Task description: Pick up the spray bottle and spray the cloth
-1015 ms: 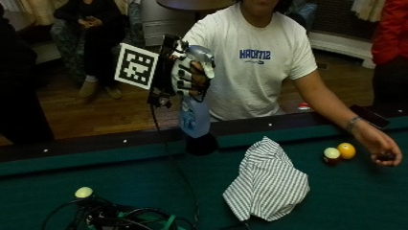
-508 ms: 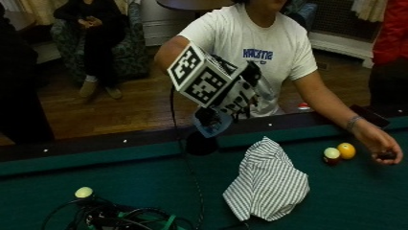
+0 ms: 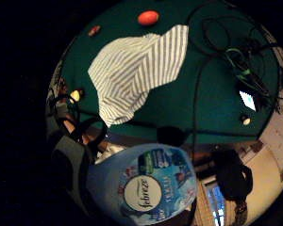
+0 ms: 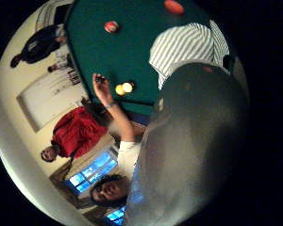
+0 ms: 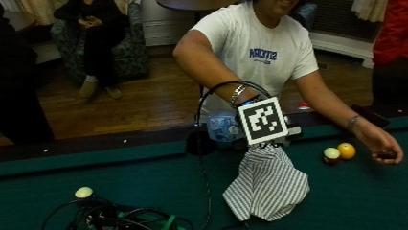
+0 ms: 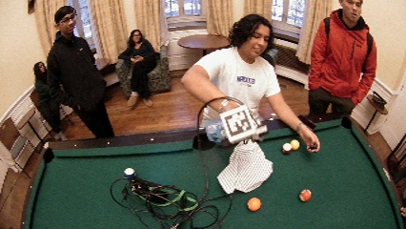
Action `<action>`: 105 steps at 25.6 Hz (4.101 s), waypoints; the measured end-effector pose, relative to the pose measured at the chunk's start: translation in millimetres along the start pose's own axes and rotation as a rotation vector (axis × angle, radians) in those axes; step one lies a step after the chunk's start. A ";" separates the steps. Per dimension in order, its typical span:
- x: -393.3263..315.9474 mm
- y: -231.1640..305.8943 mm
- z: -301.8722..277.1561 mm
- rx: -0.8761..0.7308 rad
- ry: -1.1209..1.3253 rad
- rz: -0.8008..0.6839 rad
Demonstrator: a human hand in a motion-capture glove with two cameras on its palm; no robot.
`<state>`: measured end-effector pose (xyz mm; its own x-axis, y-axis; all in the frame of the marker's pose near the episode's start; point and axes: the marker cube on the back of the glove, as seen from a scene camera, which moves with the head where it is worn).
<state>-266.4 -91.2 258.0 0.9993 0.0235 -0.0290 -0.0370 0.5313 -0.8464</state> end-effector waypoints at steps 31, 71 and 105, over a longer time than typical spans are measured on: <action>-20.3 -53.3 102.7 -0.290 0.147 0.179; -174.9 -41.3 26.6 0.610 -0.656 -0.744; -306.2 -193.3 65.7 0.657 -0.909 -0.834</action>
<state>-565.6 -145.4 465.4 0.3840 -0.0925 0.9187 0.3119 0.9495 -0.0347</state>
